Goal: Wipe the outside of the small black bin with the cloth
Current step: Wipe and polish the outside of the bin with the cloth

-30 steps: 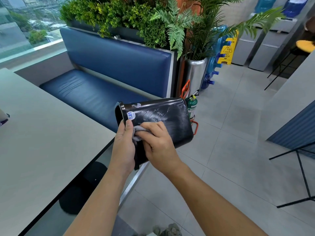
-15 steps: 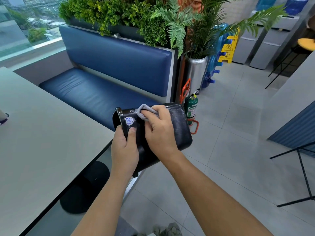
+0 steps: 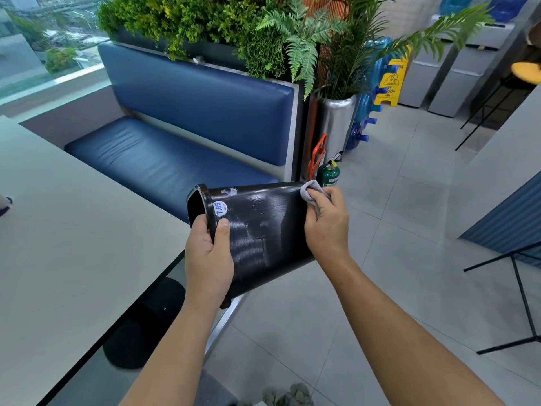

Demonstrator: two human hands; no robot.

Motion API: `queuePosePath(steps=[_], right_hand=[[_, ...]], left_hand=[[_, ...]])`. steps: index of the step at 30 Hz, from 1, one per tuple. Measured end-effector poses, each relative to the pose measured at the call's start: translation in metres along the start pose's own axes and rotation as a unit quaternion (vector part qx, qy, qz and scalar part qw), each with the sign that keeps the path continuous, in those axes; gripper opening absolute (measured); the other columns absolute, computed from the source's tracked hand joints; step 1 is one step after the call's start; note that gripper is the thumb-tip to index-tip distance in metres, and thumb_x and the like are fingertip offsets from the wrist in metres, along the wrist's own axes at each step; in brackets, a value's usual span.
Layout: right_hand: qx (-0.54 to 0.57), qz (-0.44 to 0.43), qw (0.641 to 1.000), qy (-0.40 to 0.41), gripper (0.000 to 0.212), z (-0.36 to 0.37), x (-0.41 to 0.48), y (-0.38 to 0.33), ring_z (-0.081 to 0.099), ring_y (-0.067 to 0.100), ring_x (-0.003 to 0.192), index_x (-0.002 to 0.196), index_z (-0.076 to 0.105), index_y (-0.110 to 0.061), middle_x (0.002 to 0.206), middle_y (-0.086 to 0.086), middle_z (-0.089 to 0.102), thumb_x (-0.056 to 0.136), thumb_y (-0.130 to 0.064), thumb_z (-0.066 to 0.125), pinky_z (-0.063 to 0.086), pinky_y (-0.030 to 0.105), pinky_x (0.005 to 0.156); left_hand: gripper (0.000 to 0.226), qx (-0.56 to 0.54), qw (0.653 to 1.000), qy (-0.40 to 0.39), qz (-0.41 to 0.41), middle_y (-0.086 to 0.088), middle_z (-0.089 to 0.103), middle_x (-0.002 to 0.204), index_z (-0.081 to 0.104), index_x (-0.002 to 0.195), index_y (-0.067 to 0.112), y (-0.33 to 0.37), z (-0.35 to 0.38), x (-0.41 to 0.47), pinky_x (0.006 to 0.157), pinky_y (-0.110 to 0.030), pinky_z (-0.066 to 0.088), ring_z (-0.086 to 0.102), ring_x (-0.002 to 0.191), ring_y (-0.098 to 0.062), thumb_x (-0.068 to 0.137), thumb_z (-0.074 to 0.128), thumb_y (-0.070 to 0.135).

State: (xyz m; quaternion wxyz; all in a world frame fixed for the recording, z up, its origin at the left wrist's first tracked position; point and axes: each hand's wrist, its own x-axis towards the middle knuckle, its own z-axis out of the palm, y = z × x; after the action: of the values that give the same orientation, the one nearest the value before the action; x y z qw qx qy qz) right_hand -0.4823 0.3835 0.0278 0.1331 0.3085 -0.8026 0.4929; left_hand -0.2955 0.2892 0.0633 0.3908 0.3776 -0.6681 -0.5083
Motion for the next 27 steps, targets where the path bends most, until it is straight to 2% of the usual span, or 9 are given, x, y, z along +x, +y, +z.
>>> queuePosePath(steps=[3, 7, 10, 13, 15, 17, 19, 25, 27], right_hand=[[0.001, -0.004, 1.0, 0.003, 0.026, -0.006, -0.016, 0.009, 0.056, 0.021, 0.101, 0.12, 0.073, -0.007, 0.111, -0.002, 0.055, 0.096, 0.001, 0.066, 0.053, 0.033, 0.09], [0.012, 0.016, 1.0, 0.01, 0.025, -0.008, -0.038, 0.008, 0.057, 0.019, 0.1, 0.117, 0.074, -0.008, 0.11, -0.002, 0.055, 0.094, 0.002, 0.068, 0.054, 0.031, 0.088], [0.037, -0.001, 0.999, 0.009, 0.027, -0.002, -0.053, -0.01, 0.057, 0.019, 0.096, 0.116, 0.074, -0.009, 0.107, -0.005, 0.052, 0.092, 0.004, 0.069, 0.052, 0.026, 0.087], [0.072, -0.026, 0.997, -0.01, 0.032, 0.003, -0.068, -0.036, 0.057, 0.017, 0.095, 0.117, 0.074, -0.01, 0.108, -0.004, 0.051, 0.09, 0.007, 0.068, 0.048, 0.019, 0.089], [0.092, -0.051, 0.994, -0.029, 0.035, 0.005, -0.077, -0.048, 0.059, 0.018, 0.096, 0.117, 0.073, -0.009, 0.109, -0.001, 0.053, 0.089, 0.009, 0.066, 0.048, 0.019, 0.09], [0.097, -0.073, 0.991, -0.049, 0.036, 0.004, -0.079, -0.053, 0.06, 0.021, 0.097, 0.118, 0.073, -0.007, 0.11, 0.004, 0.055, 0.088, 0.011, 0.064, 0.051, 0.024, 0.09], [0.088, -0.067, 0.993, -0.038, 0.034, 0.001, -0.072, -0.047, 0.06, 0.021, 0.096, 0.117, 0.074, -0.008, 0.108, 0.004, 0.055, 0.089, 0.01, 0.066, 0.052, 0.026, 0.088], [0.043, 0.075, 0.995, 0.039, 0.026, -0.009, -0.027, -0.016, 0.055, 0.013, 0.091, 0.117, 0.075, -0.012, 0.104, 0.002, 0.053, 0.095, -0.001, 0.068, 0.054, 0.033, 0.086], [0.043, 0.083, 0.994, 0.049, 0.026, -0.007, -0.019, -0.02, 0.052, 0.006, 0.092, 0.119, 0.074, -0.011, 0.104, 0.002, 0.053, 0.095, -0.002, 0.067, 0.052, 0.027, 0.088]], left_hand=[[0.016, -0.012, 1.0, 0.005, -0.008, 0.015, 0.071, 0.093, 0.066, 0.103, 0.025, 0.0, 0.0, 0.004, 0.077, -0.023, 0.051, 0.066, 0.086, -0.004, 0.112, 0.053, 0.026], [0.019, -0.028, 0.999, 0.014, -0.012, 0.007, 0.068, 0.092, 0.065, 0.102, 0.019, 0.0, 0.001, 0.011, 0.082, -0.034, 0.053, 0.062, 0.084, -0.01, 0.112, 0.053, 0.03], [0.023, -0.043, 0.999, 0.015, -0.023, 0.013, 0.071, 0.091, 0.066, 0.101, 0.026, 0.002, 0.008, 0.011, 0.088, -0.042, 0.056, 0.066, 0.09, -0.013, 0.111, 0.052, 0.041], [0.025, -0.03, 0.999, 0.013, -0.017, 0.012, 0.071, 0.092, 0.064, 0.101, 0.028, 0.006, 0.016, 0.007, 0.088, -0.044, 0.056, 0.067, 0.091, -0.015, 0.112, 0.049, 0.044], [0.024, -0.014, 1.0, 0.01, -0.007, 0.015, 0.071, 0.092, 0.063, 0.101, 0.028, 0.008, 0.019, 0.006, 0.084, -0.037, 0.055, 0.067, 0.09, -0.011, 0.112, 0.048, 0.043], [0.023, -0.003, 1.0, 0.011, -0.004, 0.025, 0.069, 0.087, 0.062, 0.1, 0.028, 0.011, 0.02, 0.006, 0.075, -0.023, 0.049, 0.064, 0.083, 0.001, 0.113, 0.047, 0.04], [0.023, 0.007, 1.0, 0.017, 0.003, 0.031, 0.065, 0.081, 0.059, 0.096, 0.029, 0.013, 0.018, 0.006, 0.067, -0.013, 0.043, 0.06, 0.077, 0.006, 0.114, 0.046, 0.037], [0.025, 0.001, 1.0, 0.009, 0.022, 0.029, 0.065, 0.079, 0.059, 0.1, 0.018, 0.016, 0.014, 0.005, 0.065, -0.009, 0.044, 0.059, 0.074, 0.005, 0.114, 0.046, 0.034], [0.025, 0.002, 1.0, 0.002, 0.022, 0.026, 0.067, 0.083, 0.06, 0.1, 0.022, 0.017, 0.015, 0.002, 0.067, -0.009, 0.046, 0.062, 0.078, 0.003, 0.114, 0.045, 0.036]])
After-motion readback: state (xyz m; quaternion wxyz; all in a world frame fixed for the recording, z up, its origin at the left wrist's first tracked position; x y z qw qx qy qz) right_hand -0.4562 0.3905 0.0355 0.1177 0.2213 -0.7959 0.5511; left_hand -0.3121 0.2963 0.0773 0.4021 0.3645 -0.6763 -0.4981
